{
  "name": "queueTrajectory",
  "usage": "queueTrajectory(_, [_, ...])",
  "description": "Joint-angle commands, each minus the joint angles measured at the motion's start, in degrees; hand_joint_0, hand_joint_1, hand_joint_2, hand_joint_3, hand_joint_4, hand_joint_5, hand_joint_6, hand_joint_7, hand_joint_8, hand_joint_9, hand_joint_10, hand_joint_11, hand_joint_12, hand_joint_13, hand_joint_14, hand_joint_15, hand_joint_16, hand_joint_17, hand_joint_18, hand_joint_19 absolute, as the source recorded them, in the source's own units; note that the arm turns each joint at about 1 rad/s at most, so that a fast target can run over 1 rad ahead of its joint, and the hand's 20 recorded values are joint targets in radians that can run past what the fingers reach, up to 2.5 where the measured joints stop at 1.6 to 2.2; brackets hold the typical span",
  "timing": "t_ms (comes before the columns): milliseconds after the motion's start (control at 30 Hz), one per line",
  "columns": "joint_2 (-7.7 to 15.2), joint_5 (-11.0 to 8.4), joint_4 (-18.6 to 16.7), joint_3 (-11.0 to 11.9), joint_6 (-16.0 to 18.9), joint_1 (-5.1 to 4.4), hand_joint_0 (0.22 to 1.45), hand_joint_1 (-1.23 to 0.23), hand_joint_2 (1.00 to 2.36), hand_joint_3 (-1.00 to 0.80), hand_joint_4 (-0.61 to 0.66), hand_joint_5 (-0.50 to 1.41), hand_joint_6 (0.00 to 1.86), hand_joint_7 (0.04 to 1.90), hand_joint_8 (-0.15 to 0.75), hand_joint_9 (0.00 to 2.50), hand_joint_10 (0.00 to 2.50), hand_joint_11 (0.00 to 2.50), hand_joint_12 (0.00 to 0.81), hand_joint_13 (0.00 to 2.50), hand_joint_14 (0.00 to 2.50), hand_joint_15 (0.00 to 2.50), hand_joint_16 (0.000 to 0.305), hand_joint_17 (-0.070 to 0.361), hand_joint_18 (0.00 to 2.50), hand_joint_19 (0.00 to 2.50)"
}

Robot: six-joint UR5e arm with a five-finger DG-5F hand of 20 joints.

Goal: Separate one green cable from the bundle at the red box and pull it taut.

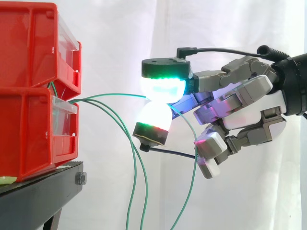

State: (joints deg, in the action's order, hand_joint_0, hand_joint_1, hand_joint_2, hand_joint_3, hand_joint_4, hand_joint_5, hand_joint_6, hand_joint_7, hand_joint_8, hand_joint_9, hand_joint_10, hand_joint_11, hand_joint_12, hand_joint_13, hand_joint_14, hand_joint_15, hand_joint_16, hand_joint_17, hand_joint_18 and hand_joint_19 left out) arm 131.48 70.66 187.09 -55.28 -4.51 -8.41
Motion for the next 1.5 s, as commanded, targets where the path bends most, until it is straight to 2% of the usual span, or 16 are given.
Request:
queueTrajectory(0, [0.09,0.00,0.29,0.00,-0.50,-0.03,0.76,-0.69,1.02,-0.19,0.10,0.14,0.51,1.42,0.262,2.08,0.03,0.82,0.345,1.35,0.02,0.69,0.043,0.097,0.92,0.84])
queueTrajectory(233, [0.00,0.00,0.56,0.00,-1.56,0.23,0.76,-0.69,1.02,-0.17,0.08,0.14,0.51,1.43,0.264,2.08,0.03,0.82,0.339,1.35,0.02,0.70,0.044,0.098,0.91,0.83])
queueTrajectory(333, [0.00,0.18,2.23,-0.09,-3.93,0.23,0.76,-0.70,1.02,-0.17,0.08,0.14,0.51,1.44,0.250,2.08,0.03,0.82,0.339,1.35,0.02,0.71,0.044,0.098,0.91,0.84])
queueTrajectory(433, [-0.09,0.26,5.48,0.00,-8.68,0.23,0.76,-0.69,1.02,-0.17,0.08,0.14,0.51,1.44,0.258,2.08,0.03,0.83,0.342,1.36,0.02,0.71,0.044,0.098,0.91,0.83])
queueTrajectory(533, [-0.44,0.26,6.71,0.00,-9.91,0.41,0.76,-0.69,1.02,-0.17,0.08,0.14,0.51,1.44,0.257,2.08,0.03,0.82,0.341,1.36,0.02,0.71,0.044,0.098,0.91,0.84])
queueTrajectory(733, [-1.58,0.62,8.12,-0.18,-10.17,0.50,0.76,-0.69,1.02,-0.18,0.07,0.14,0.51,1.44,0.262,2.08,0.03,0.82,0.341,1.36,0.02,0.71,0.044,0.098,0.91,0.83])
queueTrajectory(933, [-2.72,0.79,11.19,-0.09,-10.26,0.58,0.76,-0.69,1.02,-0.18,0.07,0.14,0.51,1.43,0.254,2.07,0.03,0.83,0.342,1.36,0.02,0.72,0.043,0.097,0.91,0.82])
queueTrajectory(1133, [-3.07,0.79,12.51,-0.18,-10.35,0.58,0.75,-0.69,1.02,-0.17,0.07,0.14,0.51,1.43,0.259,2.07,0.03,0.83,0.340,1.36,0.02,0.71,0.043,0.097,0.91,0.83])
queueTrajectory(1467, [-5.62,0.88,18.75,-0.18,-10.61,0.41,0.75,-0.69,1.02,-0.17,0.07,0.14,0.51,1.42,0.262,2.07,0.03,0.82,0.342,1.36,0.02,0.71,0.042,0.096,0.91,0.83])
